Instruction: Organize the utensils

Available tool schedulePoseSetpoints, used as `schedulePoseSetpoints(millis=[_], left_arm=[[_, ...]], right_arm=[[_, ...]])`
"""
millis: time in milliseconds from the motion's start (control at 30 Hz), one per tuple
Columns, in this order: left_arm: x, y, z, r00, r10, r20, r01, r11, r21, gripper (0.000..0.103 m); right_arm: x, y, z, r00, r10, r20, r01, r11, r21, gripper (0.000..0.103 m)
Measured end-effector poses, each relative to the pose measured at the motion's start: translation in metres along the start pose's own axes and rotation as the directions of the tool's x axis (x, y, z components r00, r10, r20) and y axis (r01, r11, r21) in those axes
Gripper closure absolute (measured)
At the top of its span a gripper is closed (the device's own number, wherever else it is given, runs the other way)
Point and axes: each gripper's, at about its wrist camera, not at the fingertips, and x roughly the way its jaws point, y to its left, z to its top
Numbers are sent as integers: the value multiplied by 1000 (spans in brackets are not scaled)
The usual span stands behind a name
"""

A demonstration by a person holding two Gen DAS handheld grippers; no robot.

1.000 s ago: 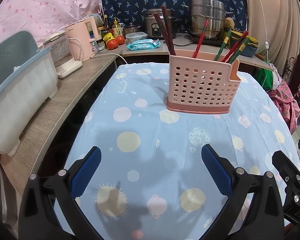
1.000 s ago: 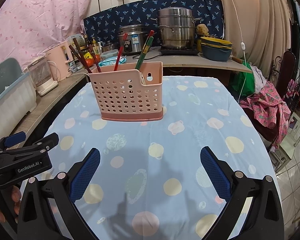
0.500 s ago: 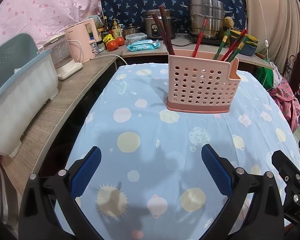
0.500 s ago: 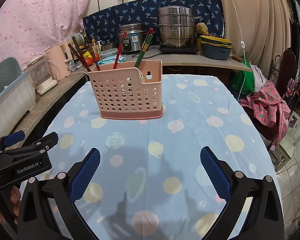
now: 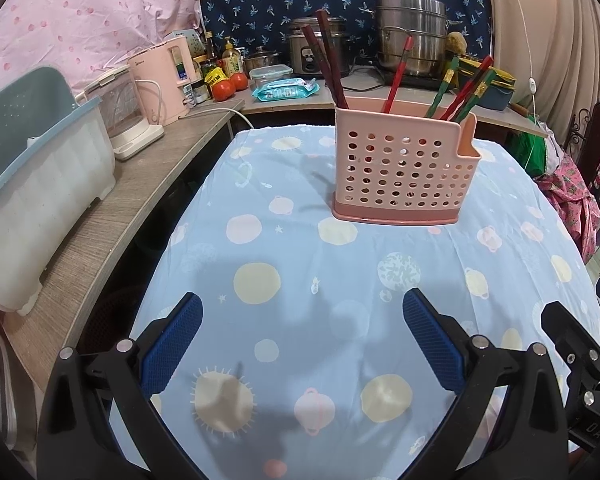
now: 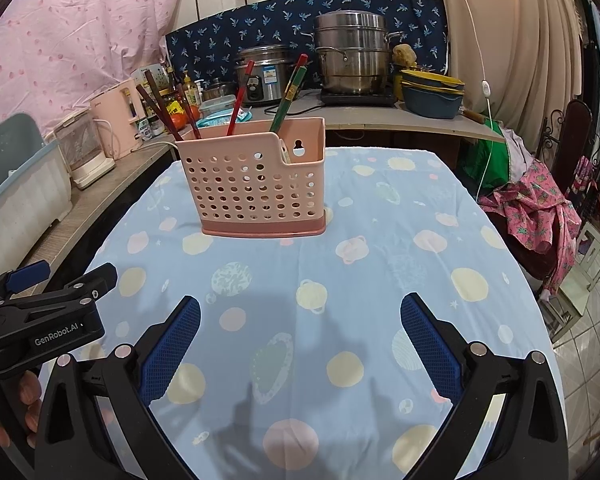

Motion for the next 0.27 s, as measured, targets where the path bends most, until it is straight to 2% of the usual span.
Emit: schedulePoseSetpoints(millis=[267], left_arm=[[0,0,-1,1000,0,1,0,1000,-2,7]], right_arm=[[0,0,0,1000,1,0,-1,1000,0,7]])
